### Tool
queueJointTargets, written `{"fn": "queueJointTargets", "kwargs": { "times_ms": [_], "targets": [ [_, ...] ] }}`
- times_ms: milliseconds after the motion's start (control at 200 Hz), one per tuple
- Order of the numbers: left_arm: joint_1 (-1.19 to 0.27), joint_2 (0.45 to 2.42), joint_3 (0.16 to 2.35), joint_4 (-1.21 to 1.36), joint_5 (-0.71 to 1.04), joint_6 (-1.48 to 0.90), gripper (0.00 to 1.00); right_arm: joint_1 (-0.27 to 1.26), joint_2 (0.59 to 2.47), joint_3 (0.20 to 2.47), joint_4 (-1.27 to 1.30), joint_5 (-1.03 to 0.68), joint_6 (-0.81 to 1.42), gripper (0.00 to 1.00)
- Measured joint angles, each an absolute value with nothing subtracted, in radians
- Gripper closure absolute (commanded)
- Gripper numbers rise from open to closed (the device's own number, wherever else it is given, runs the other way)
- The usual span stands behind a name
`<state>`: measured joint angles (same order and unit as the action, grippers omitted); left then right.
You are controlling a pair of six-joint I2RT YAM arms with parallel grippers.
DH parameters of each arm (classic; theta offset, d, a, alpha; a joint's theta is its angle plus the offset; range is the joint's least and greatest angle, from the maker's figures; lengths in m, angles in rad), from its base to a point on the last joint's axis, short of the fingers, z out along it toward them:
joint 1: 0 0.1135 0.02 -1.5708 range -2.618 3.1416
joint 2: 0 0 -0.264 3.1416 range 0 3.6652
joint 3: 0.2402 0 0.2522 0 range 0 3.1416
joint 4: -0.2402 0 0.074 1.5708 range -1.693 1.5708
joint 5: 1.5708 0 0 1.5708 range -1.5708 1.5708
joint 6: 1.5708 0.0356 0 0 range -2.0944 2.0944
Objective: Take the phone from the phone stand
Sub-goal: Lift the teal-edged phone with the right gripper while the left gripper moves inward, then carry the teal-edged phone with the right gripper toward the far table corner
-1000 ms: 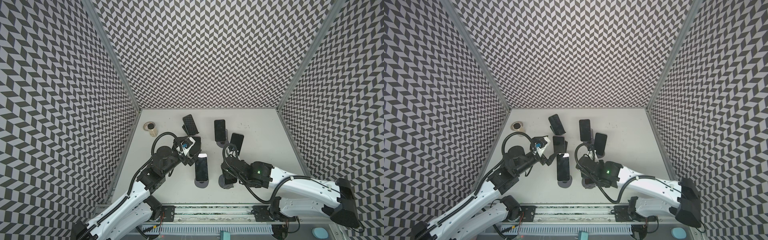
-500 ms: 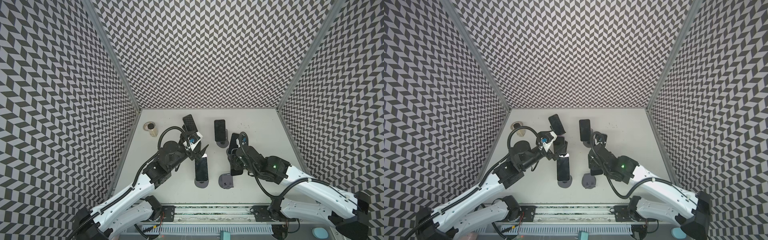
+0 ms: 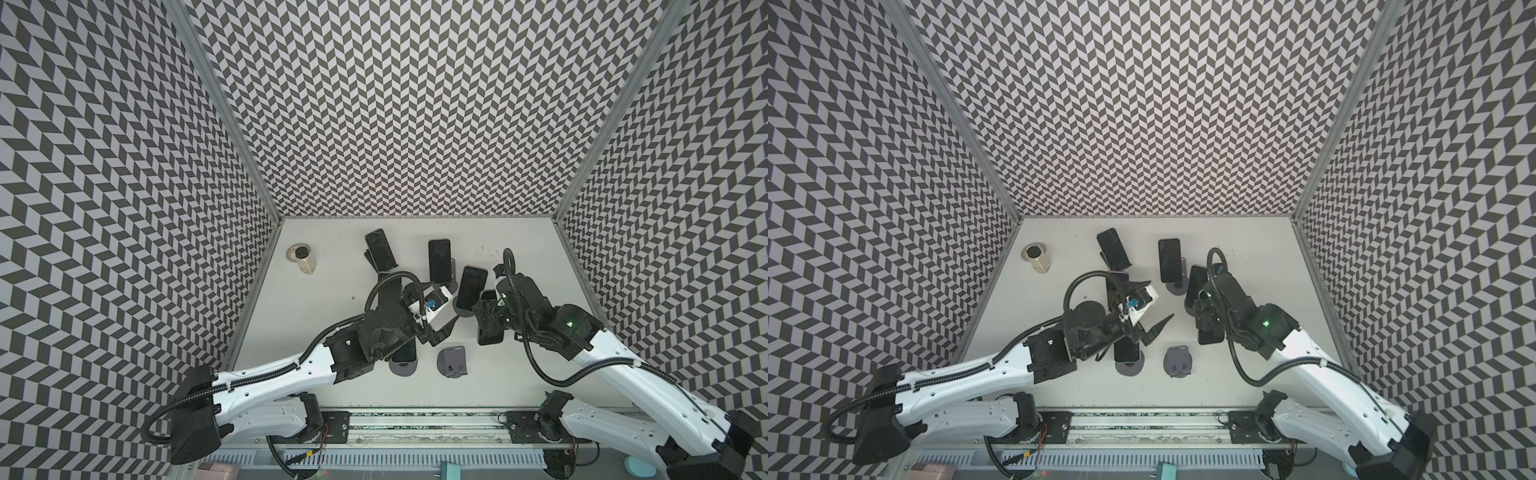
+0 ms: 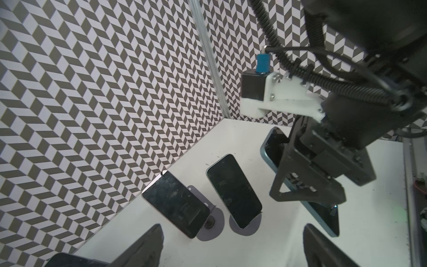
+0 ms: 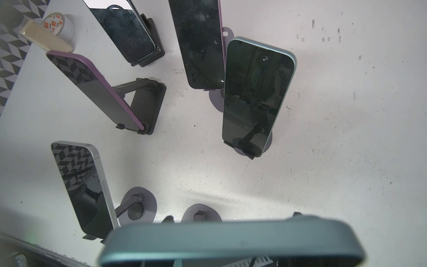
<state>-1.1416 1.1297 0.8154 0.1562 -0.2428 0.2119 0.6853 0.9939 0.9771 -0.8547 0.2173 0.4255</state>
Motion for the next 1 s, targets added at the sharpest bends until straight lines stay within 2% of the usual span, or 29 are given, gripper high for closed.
{"fn": "queueJointTargets", "kwargs": {
  "times_ms": [335,696,1001],
  "targets": [
    [-1.166,1.235,0.921,0.153,-0.238,0.114,0.06,0.573,0.995,0.977,-0.851,0.176,0.373,0.53],
    [-1.163,1.395,1.072,0.133,-0.211,0.141,0.05,0.396,1.080,0.978,-0.778,0.098,0.316,0.53],
    [-1.154,1.418,1.098,0.133,-0.189,0.127,0.06,0.239,1.138,1.000,-0.747,0.042,0.276,0.53]
  ]
}}
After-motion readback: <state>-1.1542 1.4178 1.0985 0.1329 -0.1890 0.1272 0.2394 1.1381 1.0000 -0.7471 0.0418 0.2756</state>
